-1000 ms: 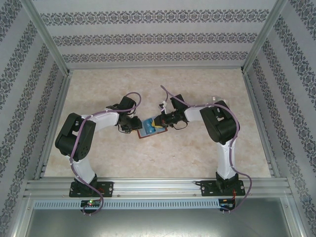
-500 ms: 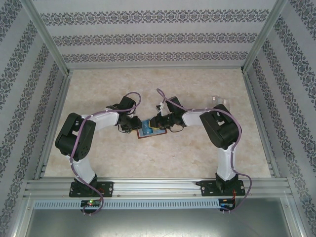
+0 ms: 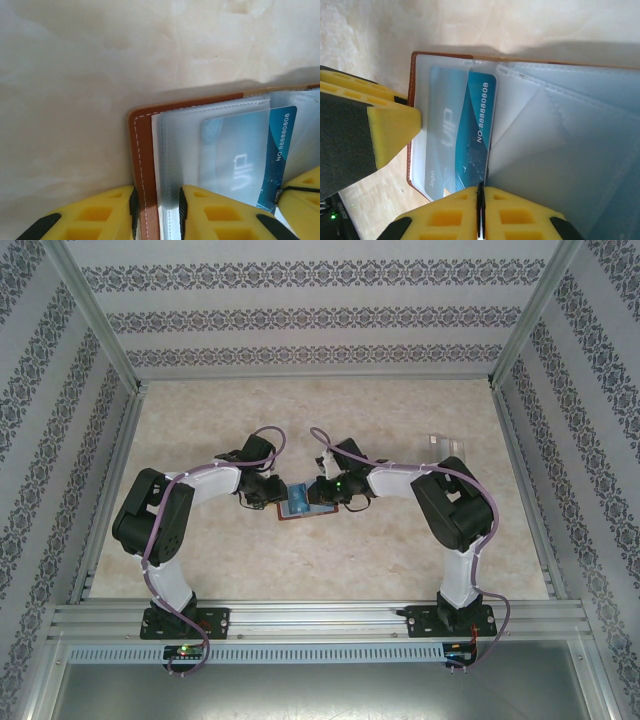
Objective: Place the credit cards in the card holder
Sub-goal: Insert the credit card into the card slot.
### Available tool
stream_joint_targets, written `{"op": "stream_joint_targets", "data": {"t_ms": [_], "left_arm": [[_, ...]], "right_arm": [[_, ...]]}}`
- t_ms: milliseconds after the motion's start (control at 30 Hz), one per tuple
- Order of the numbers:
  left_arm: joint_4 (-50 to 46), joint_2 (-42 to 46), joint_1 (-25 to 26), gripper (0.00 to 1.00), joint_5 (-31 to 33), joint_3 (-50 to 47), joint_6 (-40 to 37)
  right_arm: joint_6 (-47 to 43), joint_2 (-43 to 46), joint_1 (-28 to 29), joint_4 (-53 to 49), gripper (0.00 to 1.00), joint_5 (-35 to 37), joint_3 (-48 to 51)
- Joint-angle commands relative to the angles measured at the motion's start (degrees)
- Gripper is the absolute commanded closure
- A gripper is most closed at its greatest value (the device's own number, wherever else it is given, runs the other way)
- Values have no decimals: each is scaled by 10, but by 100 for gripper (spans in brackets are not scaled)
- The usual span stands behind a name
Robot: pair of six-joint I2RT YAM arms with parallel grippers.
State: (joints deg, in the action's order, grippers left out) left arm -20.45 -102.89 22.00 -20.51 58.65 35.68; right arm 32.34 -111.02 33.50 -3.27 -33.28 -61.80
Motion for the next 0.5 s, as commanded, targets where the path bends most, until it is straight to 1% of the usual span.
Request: {"op": "stream_joint_targets", "data": {"t_ms": [0,100,167,300,467], "left_arm": [[63,-46,9,70,-16,-6,1],[65,-46,9,73,-18,-9,0],[66,-44,9,74,-22,-10,1],[65,-43,9,75,-22,-10,-2],[65,-40,9,75,-23,-9,-3]], "right_arm": [[-20,1,10,-31,90,20,-21],[-20,-6,16,-31,90,22,-26],[-20,-9,19,-32,92,23,-30],[-25,-16,29,-40,96,20,-45],[-28,-29,38,-48,98,12,-64]]}}
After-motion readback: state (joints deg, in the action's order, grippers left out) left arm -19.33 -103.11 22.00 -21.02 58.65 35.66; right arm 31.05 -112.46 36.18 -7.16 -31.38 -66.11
